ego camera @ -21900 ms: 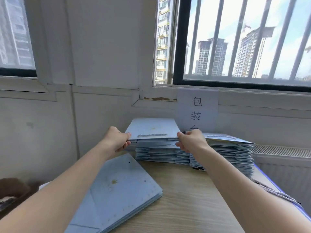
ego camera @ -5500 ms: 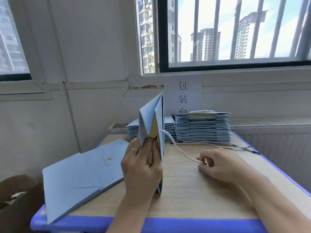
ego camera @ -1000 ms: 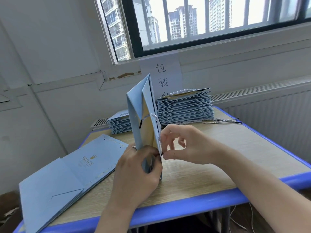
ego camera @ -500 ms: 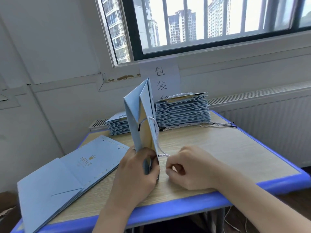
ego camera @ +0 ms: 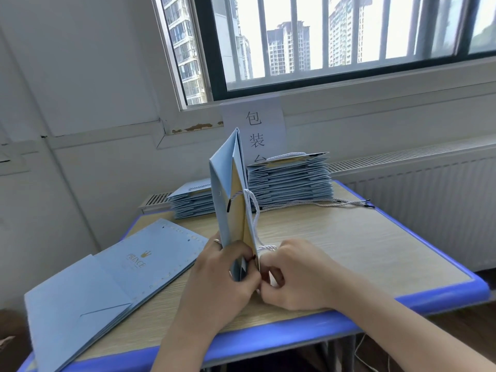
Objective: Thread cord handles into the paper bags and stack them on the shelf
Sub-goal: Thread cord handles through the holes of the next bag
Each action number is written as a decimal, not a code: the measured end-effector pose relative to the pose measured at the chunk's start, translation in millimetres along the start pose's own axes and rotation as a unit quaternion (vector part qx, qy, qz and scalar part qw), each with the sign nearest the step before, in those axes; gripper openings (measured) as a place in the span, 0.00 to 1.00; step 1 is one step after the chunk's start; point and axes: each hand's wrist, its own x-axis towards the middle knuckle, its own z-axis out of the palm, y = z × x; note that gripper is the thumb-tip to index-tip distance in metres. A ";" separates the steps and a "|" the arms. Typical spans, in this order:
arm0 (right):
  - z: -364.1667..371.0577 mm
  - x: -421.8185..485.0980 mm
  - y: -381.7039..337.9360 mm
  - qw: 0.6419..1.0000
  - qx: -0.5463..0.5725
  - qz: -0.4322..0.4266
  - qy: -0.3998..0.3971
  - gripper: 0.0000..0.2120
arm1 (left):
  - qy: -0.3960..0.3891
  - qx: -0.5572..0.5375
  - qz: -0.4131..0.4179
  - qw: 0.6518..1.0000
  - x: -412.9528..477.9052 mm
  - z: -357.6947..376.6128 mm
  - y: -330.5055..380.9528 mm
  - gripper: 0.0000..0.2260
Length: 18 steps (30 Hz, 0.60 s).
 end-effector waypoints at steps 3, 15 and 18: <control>1.3 -0.8 1.5 1.000 0.017 0.009 0.007 0.10 | 0.010 -0.021 0.007 1.000 -0.4 -2.1 -0.7 0.06; 4.0 -1.3 4.5 1.000 0.016 0.015 -0.002 0.12 | 0.035 -0.052 0.009 0.998 2.4 -3.3 4.4 0.03; 0.2 -1.6 4.3 0.999 0.027 0.022 -0.009 0.16 | 0.026 -0.043 0.010 0.999 2.4 -2.5 1.7 0.06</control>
